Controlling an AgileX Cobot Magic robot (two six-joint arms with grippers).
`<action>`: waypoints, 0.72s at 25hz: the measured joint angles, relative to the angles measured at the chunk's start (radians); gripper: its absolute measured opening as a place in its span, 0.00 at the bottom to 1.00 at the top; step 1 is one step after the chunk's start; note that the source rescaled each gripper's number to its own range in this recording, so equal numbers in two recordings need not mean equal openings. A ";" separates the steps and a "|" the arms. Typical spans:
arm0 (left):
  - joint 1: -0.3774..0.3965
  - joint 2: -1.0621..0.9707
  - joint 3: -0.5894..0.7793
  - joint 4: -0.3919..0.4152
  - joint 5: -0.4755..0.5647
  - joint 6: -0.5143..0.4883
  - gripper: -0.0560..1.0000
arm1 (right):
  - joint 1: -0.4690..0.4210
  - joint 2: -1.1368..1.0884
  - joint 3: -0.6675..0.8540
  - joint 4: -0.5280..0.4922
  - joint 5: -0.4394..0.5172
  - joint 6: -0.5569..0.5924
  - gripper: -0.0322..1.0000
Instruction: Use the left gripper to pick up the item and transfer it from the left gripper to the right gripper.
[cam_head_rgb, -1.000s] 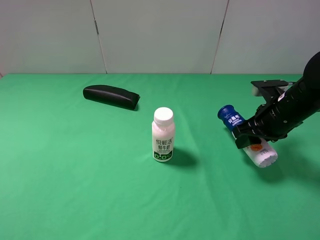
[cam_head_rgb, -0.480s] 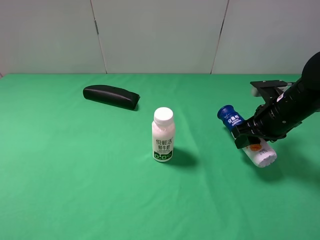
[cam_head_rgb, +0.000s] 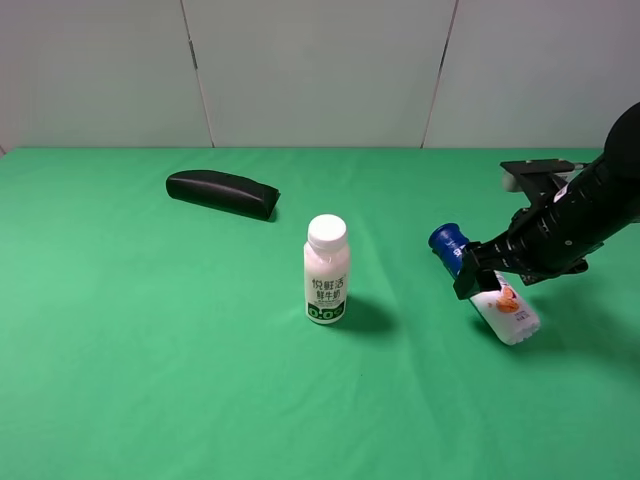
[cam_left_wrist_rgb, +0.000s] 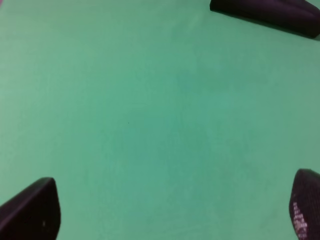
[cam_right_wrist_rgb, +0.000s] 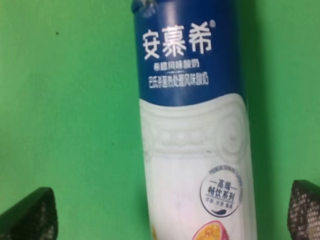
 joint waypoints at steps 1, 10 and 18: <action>0.000 0.000 0.000 0.000 0.000 0.001 0.85 | 0.000 0.000 0.000 0.000 0.000 0.000 1.00; 0.000 0.000 0.000 0.000 0.000 0.001 0.85 | 0.000 0.000 0.000 0.000 -0.001 0.000 1.00; 0.000 0.000 0.000 0.000 0.000 0.001 0.85 | 0.000 -0.116 0.000 -0.007 0.073 0.014 1.00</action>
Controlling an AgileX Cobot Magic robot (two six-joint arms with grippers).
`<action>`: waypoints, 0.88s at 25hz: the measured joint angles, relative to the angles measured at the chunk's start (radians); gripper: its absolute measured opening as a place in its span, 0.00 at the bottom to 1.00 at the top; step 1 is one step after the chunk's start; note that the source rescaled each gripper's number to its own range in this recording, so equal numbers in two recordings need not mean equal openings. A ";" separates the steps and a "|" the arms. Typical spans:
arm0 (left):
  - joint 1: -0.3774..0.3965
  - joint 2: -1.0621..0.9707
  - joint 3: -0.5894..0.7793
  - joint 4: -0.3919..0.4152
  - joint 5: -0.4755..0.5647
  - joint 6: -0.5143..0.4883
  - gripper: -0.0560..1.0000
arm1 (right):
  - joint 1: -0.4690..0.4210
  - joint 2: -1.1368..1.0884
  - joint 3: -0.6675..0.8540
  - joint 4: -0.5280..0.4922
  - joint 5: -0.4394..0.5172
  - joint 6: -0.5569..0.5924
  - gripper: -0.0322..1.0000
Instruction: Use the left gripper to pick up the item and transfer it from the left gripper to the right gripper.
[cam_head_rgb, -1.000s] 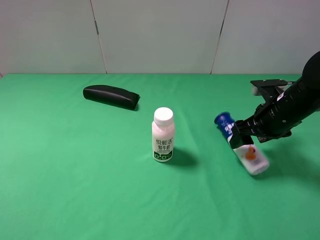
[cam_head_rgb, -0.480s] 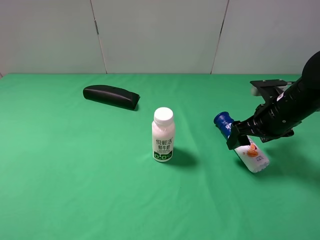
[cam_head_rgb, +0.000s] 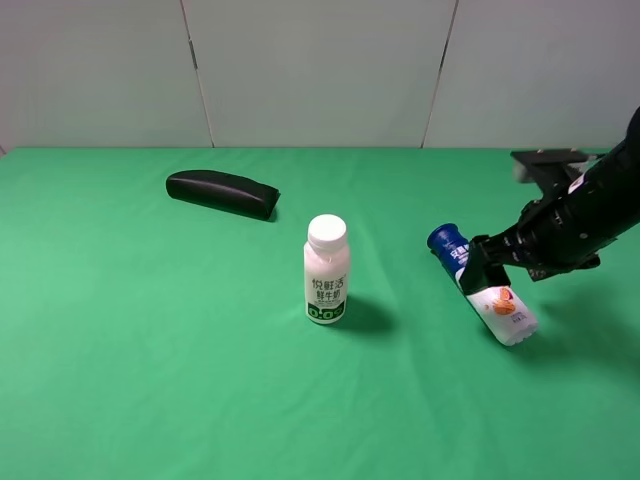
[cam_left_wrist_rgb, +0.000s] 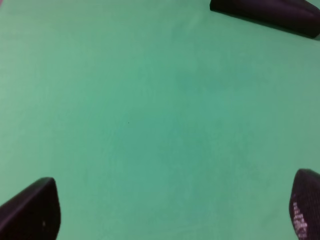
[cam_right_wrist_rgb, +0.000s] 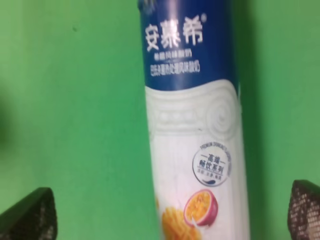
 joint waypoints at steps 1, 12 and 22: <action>0.000 0.000 0.000 0.000 0.000 0.000 0.85 | 0.000 -0.033 0.000 -0.001 0.001 0.000 1.00; 0.000 0.000 0.000 0.001 0.000 0.000 0.85 | 0.000 -0.466 -0.001 -0.113 0.186 0.073 1.00; 0.000 0.000 0.000 0.001 0.000 0.000 0.85 | 0.000 -0.850 0.000 -0.165 0.376 0.113 1.00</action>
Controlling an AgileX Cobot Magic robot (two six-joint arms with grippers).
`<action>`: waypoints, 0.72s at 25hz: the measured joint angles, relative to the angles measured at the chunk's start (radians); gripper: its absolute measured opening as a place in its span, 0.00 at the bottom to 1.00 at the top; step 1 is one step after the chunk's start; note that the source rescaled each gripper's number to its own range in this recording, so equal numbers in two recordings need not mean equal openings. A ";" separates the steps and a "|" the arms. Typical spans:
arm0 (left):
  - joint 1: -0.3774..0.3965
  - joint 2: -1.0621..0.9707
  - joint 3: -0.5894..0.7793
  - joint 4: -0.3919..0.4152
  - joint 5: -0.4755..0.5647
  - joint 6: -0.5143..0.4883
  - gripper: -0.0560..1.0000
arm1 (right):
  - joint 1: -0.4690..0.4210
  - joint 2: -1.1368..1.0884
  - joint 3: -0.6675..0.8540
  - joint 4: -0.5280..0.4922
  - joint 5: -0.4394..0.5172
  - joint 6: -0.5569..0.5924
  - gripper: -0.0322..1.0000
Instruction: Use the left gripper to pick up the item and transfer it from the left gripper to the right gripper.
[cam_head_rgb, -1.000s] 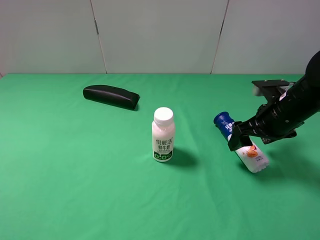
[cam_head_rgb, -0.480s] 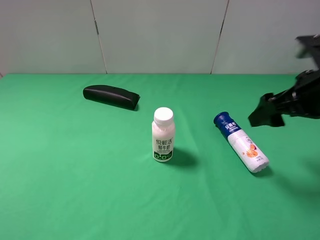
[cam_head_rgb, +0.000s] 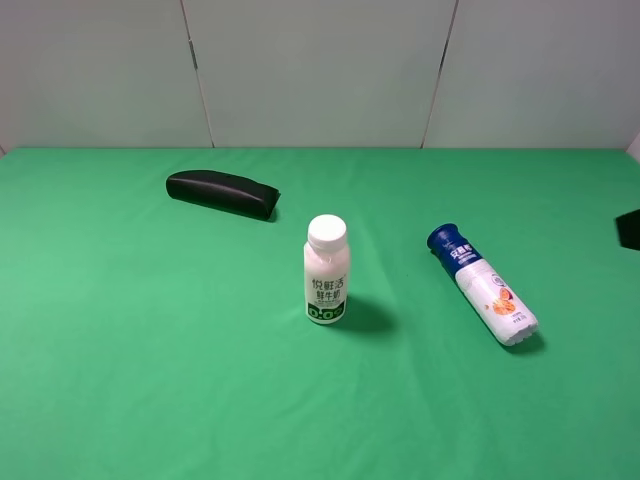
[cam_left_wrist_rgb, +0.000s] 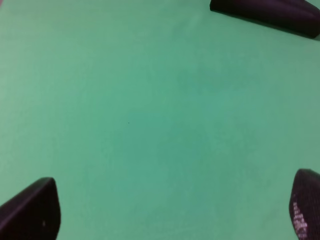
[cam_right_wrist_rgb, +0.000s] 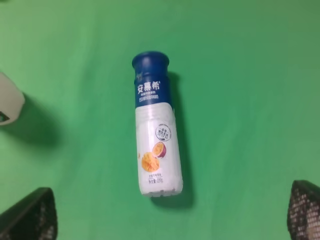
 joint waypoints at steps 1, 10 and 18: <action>0.000 0.000 0.000 0.000 0.000 0.000 0.85 | 0.000 -0.029 0.003 0.000 0.011 0.006 1.00; 0.000 0.000 0.000 -0.001 0.000 0.000 0.85 | 0.000 -0.341 0.105 -0.004 0.036 0.048 1.00; 0.000 0.000 0.000 -0.001 0.000 0.000 0.85 | 0.000 -0.545 0.216 -0.005 0.039 0.063 1.00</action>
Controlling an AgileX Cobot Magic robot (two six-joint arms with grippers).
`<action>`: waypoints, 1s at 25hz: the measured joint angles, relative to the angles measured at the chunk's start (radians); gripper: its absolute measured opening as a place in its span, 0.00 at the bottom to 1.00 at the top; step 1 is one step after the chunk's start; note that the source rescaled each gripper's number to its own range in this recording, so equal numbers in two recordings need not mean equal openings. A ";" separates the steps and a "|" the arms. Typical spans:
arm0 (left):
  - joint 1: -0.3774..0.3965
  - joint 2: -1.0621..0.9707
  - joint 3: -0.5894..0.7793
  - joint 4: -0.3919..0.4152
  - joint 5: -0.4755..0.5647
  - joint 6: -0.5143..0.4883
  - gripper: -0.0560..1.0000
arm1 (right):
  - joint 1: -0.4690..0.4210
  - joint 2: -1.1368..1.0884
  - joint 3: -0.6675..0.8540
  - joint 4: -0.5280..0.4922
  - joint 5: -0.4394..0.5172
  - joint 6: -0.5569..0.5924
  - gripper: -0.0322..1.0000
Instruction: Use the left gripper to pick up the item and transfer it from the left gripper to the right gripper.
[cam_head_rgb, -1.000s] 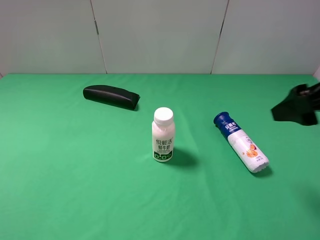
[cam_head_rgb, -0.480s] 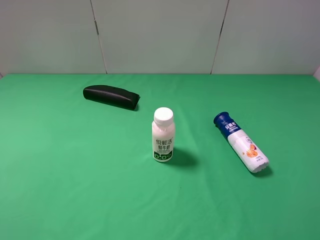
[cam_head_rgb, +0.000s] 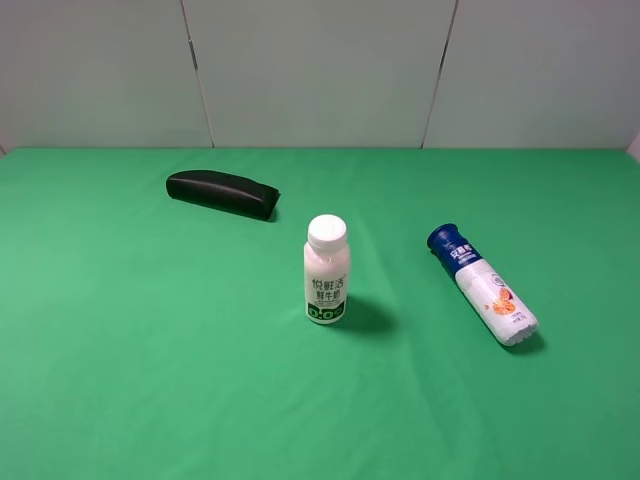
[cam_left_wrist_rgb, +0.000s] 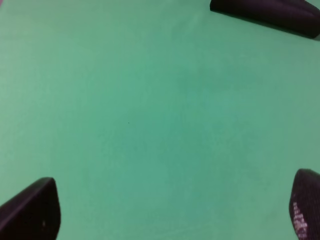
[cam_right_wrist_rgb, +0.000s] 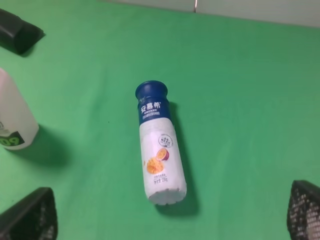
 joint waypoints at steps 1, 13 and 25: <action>0.000 0.000 0.000 0.000 0.000 0.000 0.85 | 0.000 -0.015 0.009 -0.001 0.008 0.010 1.00; 0.000 0.000 0.000 -0.002 0.000 0.000 0.85 | 0.000 -0.053 0.016 -0.014 0.013 0.045 1.00; 0.000 0.000 0.000 -0.002 0.000 0.000 0.85 | -0.082 -0.074 0.016 -0.008 0.013 0.045 1.00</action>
